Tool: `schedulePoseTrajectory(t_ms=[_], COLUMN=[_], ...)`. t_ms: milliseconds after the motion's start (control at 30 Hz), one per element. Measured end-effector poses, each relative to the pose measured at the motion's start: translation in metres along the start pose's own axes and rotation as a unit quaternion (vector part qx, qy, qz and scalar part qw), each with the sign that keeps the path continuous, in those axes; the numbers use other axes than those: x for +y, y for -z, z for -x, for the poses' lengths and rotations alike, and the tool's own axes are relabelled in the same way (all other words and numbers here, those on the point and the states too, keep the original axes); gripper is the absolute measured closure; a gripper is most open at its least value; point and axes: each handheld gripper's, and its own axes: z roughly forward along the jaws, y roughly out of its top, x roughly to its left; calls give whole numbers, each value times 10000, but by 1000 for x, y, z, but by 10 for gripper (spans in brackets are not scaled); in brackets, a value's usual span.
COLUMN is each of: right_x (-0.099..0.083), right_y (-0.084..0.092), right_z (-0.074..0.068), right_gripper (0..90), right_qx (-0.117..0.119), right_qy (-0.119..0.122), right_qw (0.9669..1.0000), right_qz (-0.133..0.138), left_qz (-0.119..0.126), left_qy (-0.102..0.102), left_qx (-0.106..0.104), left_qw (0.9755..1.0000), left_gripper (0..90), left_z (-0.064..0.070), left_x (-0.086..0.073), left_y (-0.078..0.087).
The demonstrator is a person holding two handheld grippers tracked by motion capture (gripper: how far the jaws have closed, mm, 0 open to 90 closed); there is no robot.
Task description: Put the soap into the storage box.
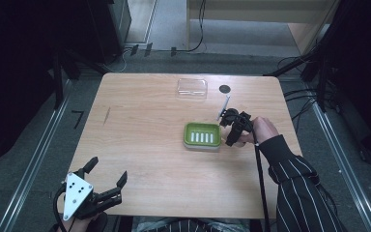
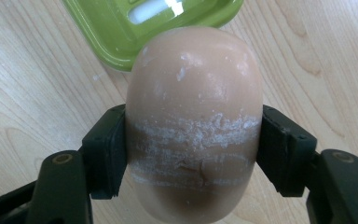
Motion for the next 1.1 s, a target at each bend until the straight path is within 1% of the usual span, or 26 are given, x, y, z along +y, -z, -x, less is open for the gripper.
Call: schedulePoseTrajectory(t_ms=[33,67,133,300,433,533,600,700,767,833,900,967,1000,1100], right_x=[0,1,2,6,11,14,17,21,23,24,26,27,28,31], right_y=[1,2,3,6,7,9,11,11,12,12,13,13,14,14], right_z=[0,0,0,0,-2,-4,-4,-5,-6,-6,-6,-6,-6,-6], right_gripper=[336,336,335,336,335,335,335,335,335,335,335,335,335,335], right_qx=[-8,-3,-13,-15,-24,-23,-25,-14,-21,-25,-22,-23,-17,-6], right_qy=[30,7,94,132,263,332,422,454,520,533,594,588,633,665], right_qw=[10000,10000,10000,9999,9996,9993,9990,9988,9985,9984,9980,9980,9977,9974], right_qz=[8,12,27,85,105,153,166,190,193,209,215,227,250,278], left_qz=[-1,-1,-4,-12,-27,-6,-4,-19,-18,-7,-3,-8,-14,-19], left_qy=[-3,-4,1,11,-28,11,39,-2,9,37,34,27,23,25], left_qx=[0,-4,6,33,45,82,97,88,101,100,102,99,103,118], left_qw=[10000,10000,10000,10000,10000,10000,9999,10000,9999,9999,9999,9999,9999,9999], left_gripper=[96,96,96,96,96,96,96,96,96,96,96,96,96,96], left_z=[0,0,0,-1,0,-1,-1,-1,-1,-1,-1,-1,-1,-1], left_x=[0,0,0,-1,-1,-1,-2,-2,-2,-2,-2,-2,-2,-2], left_y=[0,0,1,2,3,5,6,6,7,7,7,7,7,8])
